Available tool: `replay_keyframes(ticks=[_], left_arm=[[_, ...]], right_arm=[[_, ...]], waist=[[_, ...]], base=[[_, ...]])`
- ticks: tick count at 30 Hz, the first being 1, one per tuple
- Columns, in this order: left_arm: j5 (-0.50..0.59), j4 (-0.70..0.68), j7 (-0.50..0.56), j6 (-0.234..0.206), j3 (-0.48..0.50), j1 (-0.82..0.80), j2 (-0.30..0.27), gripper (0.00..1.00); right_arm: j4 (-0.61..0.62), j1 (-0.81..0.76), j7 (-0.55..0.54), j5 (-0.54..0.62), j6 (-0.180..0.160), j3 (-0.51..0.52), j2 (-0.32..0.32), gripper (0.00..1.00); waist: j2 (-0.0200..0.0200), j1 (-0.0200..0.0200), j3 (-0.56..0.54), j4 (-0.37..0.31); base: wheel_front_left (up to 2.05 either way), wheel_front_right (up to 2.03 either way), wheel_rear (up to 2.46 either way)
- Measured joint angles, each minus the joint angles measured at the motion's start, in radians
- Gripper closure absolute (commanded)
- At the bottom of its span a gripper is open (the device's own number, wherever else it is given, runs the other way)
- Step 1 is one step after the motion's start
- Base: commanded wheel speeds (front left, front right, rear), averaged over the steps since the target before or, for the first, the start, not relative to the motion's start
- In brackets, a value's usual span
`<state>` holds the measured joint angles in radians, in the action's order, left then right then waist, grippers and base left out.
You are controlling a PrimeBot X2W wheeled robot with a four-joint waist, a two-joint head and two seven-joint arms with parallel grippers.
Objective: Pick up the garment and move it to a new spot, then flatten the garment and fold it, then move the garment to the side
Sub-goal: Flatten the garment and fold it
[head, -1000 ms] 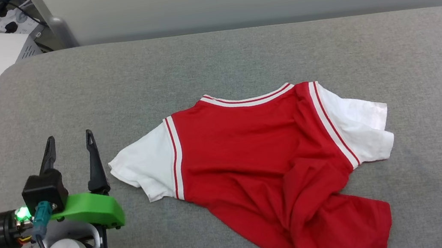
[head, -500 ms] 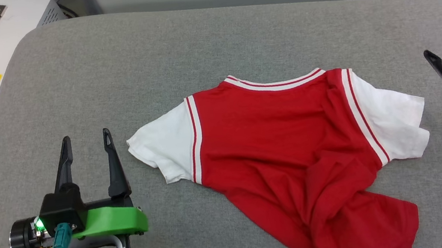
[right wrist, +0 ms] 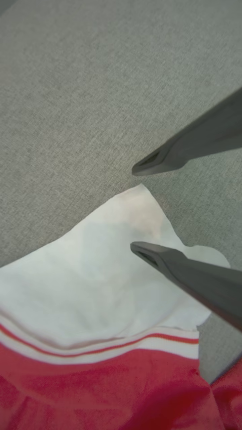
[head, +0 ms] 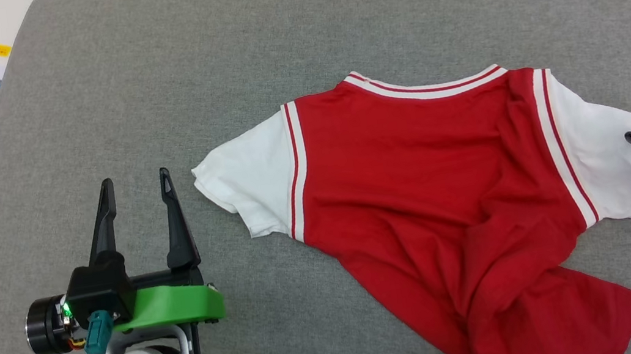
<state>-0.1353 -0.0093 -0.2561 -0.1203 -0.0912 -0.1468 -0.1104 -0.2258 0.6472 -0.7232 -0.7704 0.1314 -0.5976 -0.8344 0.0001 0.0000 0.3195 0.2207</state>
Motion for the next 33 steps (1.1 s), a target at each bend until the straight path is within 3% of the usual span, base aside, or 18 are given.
replay_keyframes(ticks=[11, 12, 13, 14, 22, 28, 33], left_arm=[[0.030, 0.023, 0.000, 0.033, 0.032, -0.023, 0.041, 0.00], [0.030, 0.025, 0.000, 0.037, 0.035, -0.023, 0.043, 0.00], [0.031, 0.026, 0.000, 0.038, 0.036, -0.023, 0.044, 0.00], [0.033, 0.029, 0.000, 0.039, 0.038, -0.023, 0.045, 0.00], [0.053, 0.052, 0.000, 0.063, 0.069, -0.017, 0.048, 0.00], [0.065, 0.062, 0.000, 0.074, 0.077, -0.006, 0.049, 0.00], [0.067, 0.086, 0.000, 0.100, 0.087, -0.007, 0.047, 0.00]], right_arm=[[-0.104, 0.055, 0.046, -0.028, -0.002, -0.150, -0.008, 0.00], [-0.105, 0.057, 0.066, -0.030, -0.002, -0.160, -0.009, 0.59], [-0.105, 0.058, 0.087, -0.031, -0.002, -0.169, -0.012, 0.59], [-0.106, 0.060, 0.110, -0.033, -0.001, -0.178, -0.014, 1.00], [-0.171, 0.055, 0.262, -0.066, 0.000, -0.177, -0.029, 1.00], [-0.284, 0.037, 0.328, -0.089, 0.000, -0.110, -0.071, 1.00], [-0.368, -0.002, 0.356, -0.091, 0.000, -0.099, -0.066, 1.00]], waist=[[0.0000, 0.0000, 0.068, 0.020], [0.0000, 0.0000, 0.067, 0.016], [0.0000, 0.0000, 0.064, 0.013], [0.0000, 0.0000, 0.060, 0.009], [0.0000, 0.0000, 0.001, -0.027], [0.0000, 0.0000, -0.039, -0.049], [0.0000, 0.0000, -0.059, -0.056]], base=[[0.00, 0.00, 0.00], [0.00, 0.00, 0.00], [0.00, 0.00, 0.00], [0.00, 0.00, 0.00], [0.00, 0.00, 0.00], [0.00, 0.00, 0.00], [0.00, 0.00, 0.00]])
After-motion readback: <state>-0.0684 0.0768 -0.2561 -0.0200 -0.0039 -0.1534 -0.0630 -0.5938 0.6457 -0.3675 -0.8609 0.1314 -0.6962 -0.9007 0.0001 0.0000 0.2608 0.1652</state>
